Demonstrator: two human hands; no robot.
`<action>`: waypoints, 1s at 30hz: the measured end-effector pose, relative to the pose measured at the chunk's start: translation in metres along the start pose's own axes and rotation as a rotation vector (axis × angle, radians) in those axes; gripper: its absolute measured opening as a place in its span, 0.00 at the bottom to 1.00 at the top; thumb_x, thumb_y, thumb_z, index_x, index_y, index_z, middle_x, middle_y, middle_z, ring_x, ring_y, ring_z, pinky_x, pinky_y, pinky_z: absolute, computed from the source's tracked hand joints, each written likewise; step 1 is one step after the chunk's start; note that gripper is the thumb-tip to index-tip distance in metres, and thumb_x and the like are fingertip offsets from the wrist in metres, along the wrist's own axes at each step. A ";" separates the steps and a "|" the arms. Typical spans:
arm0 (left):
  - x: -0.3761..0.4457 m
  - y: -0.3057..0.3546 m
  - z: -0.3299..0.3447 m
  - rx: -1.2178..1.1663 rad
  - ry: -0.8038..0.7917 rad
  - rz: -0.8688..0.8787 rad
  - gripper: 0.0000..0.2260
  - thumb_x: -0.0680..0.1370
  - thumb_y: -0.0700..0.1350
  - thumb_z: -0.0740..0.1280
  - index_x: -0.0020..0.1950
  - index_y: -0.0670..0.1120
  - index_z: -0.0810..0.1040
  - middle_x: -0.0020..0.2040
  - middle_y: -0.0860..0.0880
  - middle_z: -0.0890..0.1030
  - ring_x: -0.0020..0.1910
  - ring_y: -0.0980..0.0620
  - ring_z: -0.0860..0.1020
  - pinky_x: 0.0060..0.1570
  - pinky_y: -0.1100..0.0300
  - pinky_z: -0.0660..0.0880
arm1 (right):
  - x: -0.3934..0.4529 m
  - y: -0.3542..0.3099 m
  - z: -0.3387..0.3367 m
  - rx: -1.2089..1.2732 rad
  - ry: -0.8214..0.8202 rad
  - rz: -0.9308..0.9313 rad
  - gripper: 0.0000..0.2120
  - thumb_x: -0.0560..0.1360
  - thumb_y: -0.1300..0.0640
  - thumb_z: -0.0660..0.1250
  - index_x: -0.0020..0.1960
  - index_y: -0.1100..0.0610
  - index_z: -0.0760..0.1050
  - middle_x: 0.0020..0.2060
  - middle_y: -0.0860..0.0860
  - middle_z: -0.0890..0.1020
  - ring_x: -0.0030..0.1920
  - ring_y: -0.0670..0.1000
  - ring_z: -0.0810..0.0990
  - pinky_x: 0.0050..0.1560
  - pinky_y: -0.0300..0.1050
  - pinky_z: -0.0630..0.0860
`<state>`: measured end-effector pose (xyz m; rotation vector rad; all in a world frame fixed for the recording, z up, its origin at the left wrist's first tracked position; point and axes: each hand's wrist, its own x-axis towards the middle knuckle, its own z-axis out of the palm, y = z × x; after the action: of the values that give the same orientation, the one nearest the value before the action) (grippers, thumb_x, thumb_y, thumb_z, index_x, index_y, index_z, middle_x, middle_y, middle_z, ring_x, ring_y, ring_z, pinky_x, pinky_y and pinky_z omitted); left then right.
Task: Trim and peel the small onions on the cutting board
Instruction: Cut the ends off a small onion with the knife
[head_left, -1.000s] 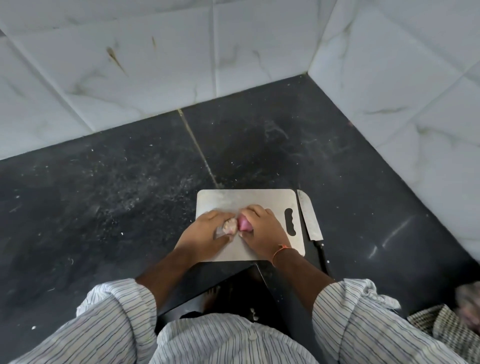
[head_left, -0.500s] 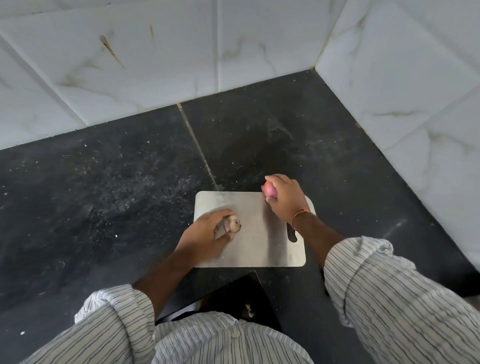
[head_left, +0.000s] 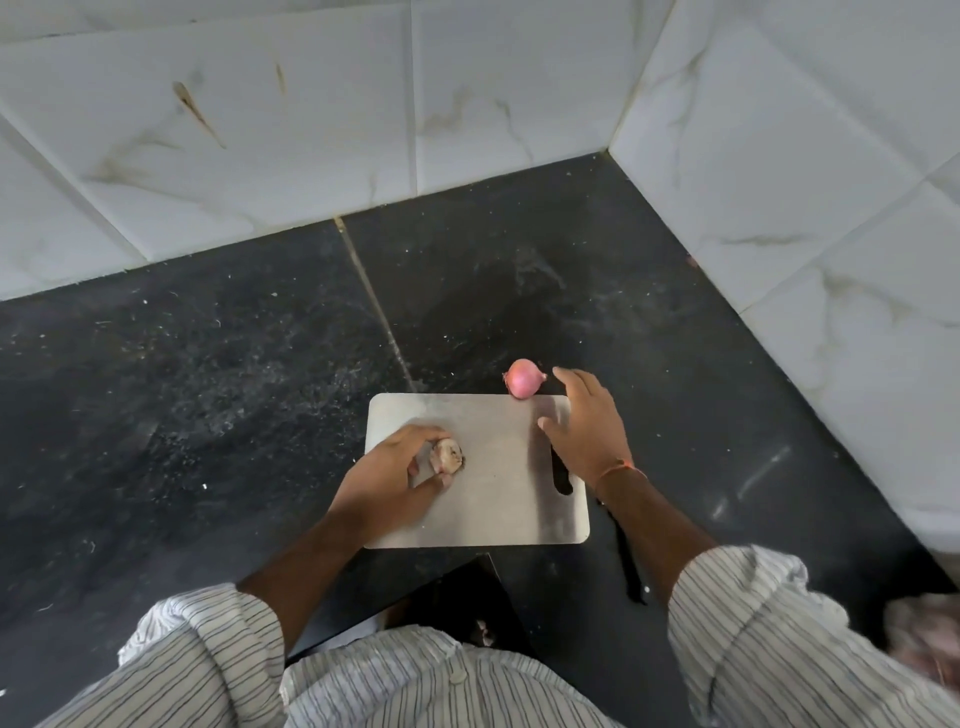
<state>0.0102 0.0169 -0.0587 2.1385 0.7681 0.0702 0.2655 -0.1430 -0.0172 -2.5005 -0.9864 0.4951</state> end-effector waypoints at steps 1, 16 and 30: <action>0.001 0.002 0.001 -0.003 0.008 -0.003 0.23 0.77 0.58 0.75 0.70 0.66 0.73 0.63 0.71 0.76 0.53 0.62 0.79 0.52 0.64 0.77 | -0.013 0.004 -0.002 -0.007 0.022 0.031 0.31 0.78 0.56 0.74 0.79 0.52 0.68 0.76 0.49 0.72 0.74 0.55 0.71 0.77 0.54 0.70; 0.011 -0.005 0.000 0.003 -0.043 0.017 0.24 0.78 0.59 0.74 0.71 0.65 0.71 0.67 0.67 0.77 0.59 0.59 0.80 0.59 0.56 0.79 | -0.132 0.060 -0.001 -0.050 -0.047 0.623 0.15 0.80 0.45 0.71 0.60 0.54 0.75 0.50 0.52 0.83 0.47 0.52 0.78 0.51 0.48 0.78; 0.013 -0.016 0.004 -0.062 -0.005 0.092 0.23 0.78 0.57 0.74 0.73 0.60 0.75 0.69 0.64 0.75 0.63 0.59 0.78 0.65 0.59 0.76 | -0.172 -0.022 0.031 0.481 0.060 0.514 0.08 0.85 0.50 0.64 0.48 0.51 0.73 0.39 0.49 0.83 0.39 0.51 0.82 0.42 0.51 0.79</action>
<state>0.0143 0.0285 -0.0762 2.1134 0.6563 0.1352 0.1203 -0.2424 -0.0025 -2.2786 -0.1501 0.7047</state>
